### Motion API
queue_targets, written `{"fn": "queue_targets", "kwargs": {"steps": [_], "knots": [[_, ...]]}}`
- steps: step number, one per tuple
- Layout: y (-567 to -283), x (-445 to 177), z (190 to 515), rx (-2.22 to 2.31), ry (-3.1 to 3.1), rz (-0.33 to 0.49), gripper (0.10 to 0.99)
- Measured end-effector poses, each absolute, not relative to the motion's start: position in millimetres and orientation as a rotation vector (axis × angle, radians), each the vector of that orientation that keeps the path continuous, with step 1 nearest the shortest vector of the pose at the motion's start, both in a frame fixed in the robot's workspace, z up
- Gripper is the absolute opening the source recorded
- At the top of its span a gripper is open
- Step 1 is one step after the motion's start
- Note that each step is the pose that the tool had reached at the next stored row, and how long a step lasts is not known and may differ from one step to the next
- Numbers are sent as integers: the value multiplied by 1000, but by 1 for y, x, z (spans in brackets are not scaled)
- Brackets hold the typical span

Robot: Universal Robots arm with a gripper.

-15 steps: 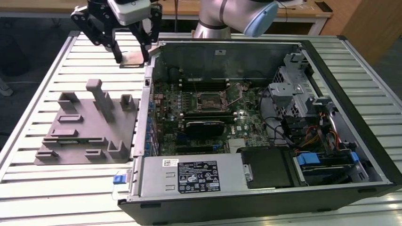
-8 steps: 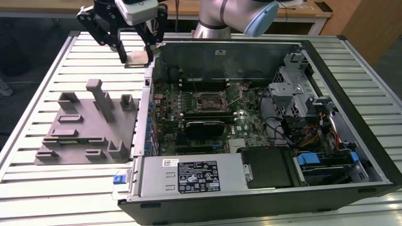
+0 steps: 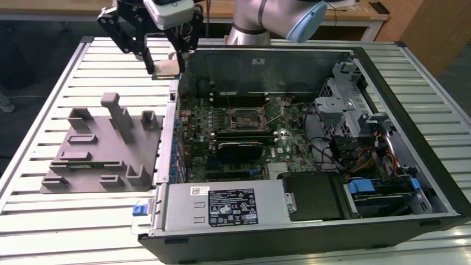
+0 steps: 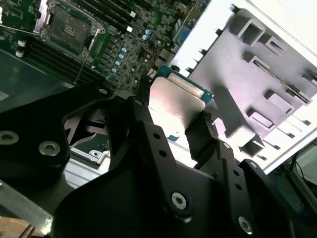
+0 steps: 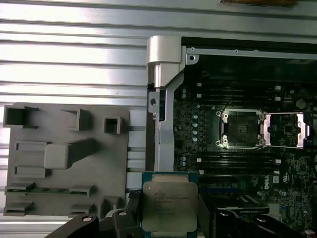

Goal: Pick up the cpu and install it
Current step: 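Pick up the cpu and move it towards the insertion slot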

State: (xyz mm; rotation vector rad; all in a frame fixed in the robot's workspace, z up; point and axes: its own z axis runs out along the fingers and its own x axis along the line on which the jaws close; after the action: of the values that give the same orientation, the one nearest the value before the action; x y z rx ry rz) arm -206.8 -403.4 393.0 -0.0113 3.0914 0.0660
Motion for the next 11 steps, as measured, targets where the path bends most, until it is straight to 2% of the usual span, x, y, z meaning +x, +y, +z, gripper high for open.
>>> {"fn": "queue_targets", "kwargs": {"steps": [11], "knots": [[-403,-193,393,-11,3091,66,541]]}}
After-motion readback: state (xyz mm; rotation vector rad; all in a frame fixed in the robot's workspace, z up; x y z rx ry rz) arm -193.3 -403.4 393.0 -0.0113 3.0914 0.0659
